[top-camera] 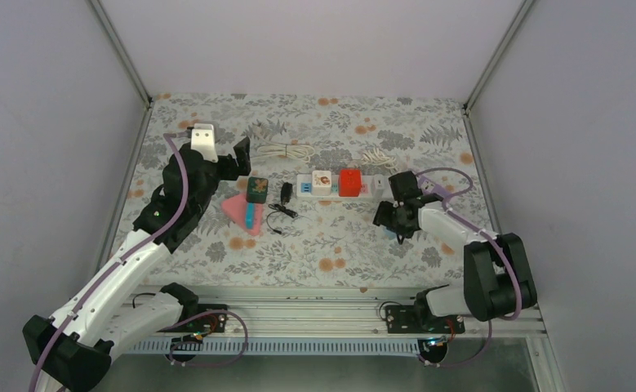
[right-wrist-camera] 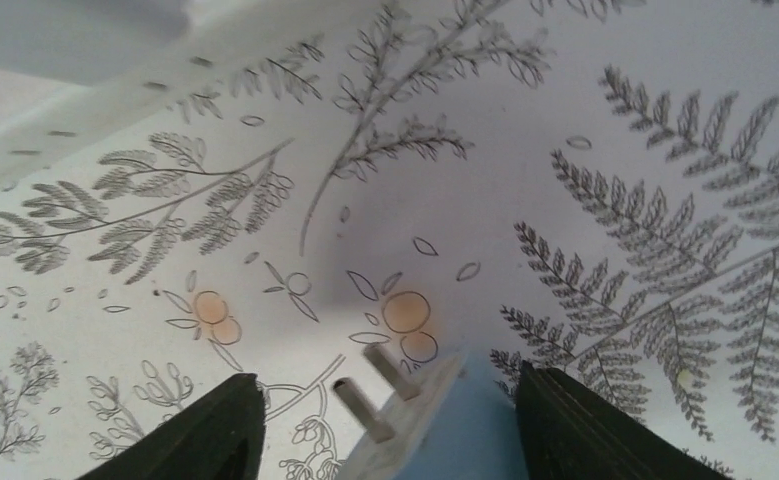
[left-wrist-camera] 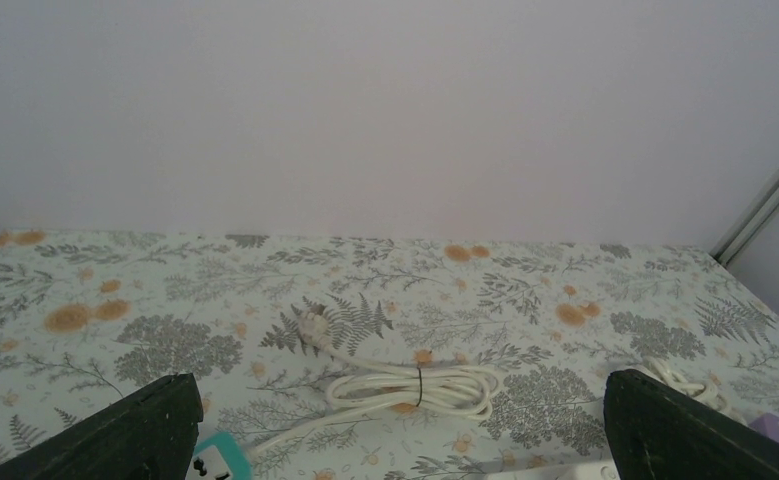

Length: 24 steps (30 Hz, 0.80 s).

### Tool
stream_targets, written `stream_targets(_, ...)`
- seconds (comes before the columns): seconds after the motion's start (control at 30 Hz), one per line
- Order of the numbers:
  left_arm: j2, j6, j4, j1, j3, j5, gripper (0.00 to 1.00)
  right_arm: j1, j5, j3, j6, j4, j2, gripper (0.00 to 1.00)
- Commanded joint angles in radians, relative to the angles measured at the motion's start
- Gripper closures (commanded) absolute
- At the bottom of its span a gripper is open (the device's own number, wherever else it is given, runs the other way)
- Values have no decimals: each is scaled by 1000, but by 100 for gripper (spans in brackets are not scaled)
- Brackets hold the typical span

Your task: Insert the plug

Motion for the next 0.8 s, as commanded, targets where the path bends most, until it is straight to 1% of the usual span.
stream_targets(0.0, -2, 3, 1, 3, 13, 6, 0, 12, 29, -21, 22, 7, 21, 38)
stream_targets(0.07, -1, 6, 1, 4, 15, 9, 0, 12, 43, -14, 14, 2, 32, 45)
stream_targets(0.13, -1, 6, 1, 4, 15, 13, 0, 13, 56, -5, 9, -6, 46, 46)
stream_targets(0.23, -4, 8, 1, 4, 14, 19, 0, 15, 49, -5, -4, -10, 57, 44)
stream_targets(0.33, -4, 8, 1, 3, 12, 19, 0, 19, 8, -11, -23, -5, 57, 38)
stream_targets(0.47, -1, 9, 2, 4, 12, 25, 0, 43, -14, -7, -35, -8, 50, 26)
stream_targets(0.57, -1, 10, 2, 4, 12, 27, 0, 65, -4, -3, -35, -18, 44, 23)
stream_targets(0.67, -1, 10, 2, 4, 11, 28, 0, 88, 30, 6, -24, -46, 56, 25)
stream_targets(0.77, -2, 8, 3, 3, 10, 31, 0, 109, 79, 17, -10, -65, 84, 31)
